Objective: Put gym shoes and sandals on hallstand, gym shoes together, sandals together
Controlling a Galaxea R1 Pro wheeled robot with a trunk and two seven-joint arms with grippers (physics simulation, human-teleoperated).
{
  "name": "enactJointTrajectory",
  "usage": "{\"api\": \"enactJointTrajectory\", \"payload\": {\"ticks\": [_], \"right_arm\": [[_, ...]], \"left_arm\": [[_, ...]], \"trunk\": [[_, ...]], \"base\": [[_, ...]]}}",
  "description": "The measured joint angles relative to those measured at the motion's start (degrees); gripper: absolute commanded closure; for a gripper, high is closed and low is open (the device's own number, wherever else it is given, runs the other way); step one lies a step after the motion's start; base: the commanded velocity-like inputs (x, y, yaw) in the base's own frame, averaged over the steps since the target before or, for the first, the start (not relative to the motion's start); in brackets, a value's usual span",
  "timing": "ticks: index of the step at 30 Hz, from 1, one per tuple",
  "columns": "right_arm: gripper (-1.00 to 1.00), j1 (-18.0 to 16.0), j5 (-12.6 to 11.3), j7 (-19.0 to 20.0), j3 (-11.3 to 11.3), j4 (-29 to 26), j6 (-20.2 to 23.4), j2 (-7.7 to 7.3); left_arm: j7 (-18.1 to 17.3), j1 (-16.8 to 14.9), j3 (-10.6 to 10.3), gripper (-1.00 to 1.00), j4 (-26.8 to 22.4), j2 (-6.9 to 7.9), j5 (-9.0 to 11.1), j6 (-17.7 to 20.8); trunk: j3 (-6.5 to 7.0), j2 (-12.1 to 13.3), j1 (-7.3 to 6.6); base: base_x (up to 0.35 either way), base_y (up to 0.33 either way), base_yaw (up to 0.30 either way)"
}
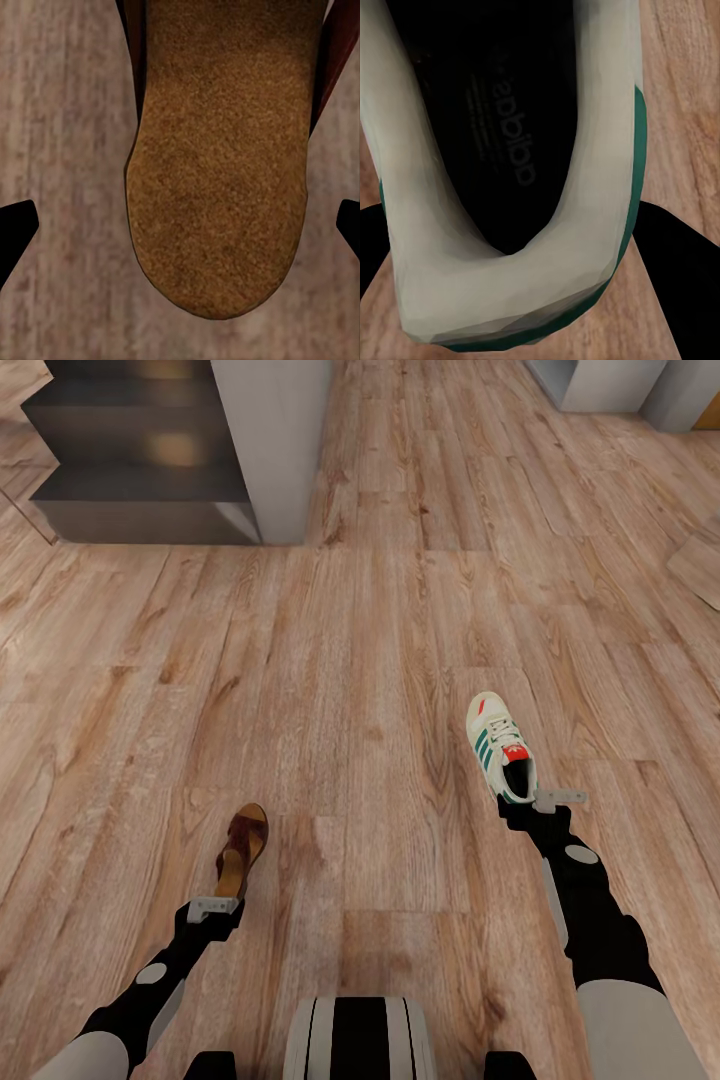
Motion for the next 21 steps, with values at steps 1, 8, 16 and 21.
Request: {"api": "enactJointTrajectory", "payload": {"ticks": [1,8,16,21], "right_arm": [[1.0,0.0,0.0,0.0,0.0,0.0,0.0,0.0],[1.0,0.0,0.0,0.0,0.0,-0.09,0.0,0.0],[1.0,0.0,0.0,0.0,0.0,-0.1,0.0,0.0],[1.0,0.0,0.03,0.0,0.0,-0.18,0.0,0.0]], "left_arm": [[0.0,0.0,0.0,-1.0,0.0,0.0,0.0,0.0],[0.0,0.0,0.0,-1.0,0.0,-0.06,0.0,0.0],[-0.06,0.0,-0.01,-1.0,-0.38,-0.01,-0.03,0.0],[-0.08,0.0,0.0,-1.0,-0.52,0.04,-0.01,0.0]], "trunk": [[0.0,0.0,0.0],[0.0,0.0,-0.01],[0.0,0.0,0.0],[-0.22,-0.01,0.03]], "base": [[0.004,0.0,0.0],[0.054,0.0,0.0],[0.017,0.0,0.0],[0.001,0.0,0.0]]}}
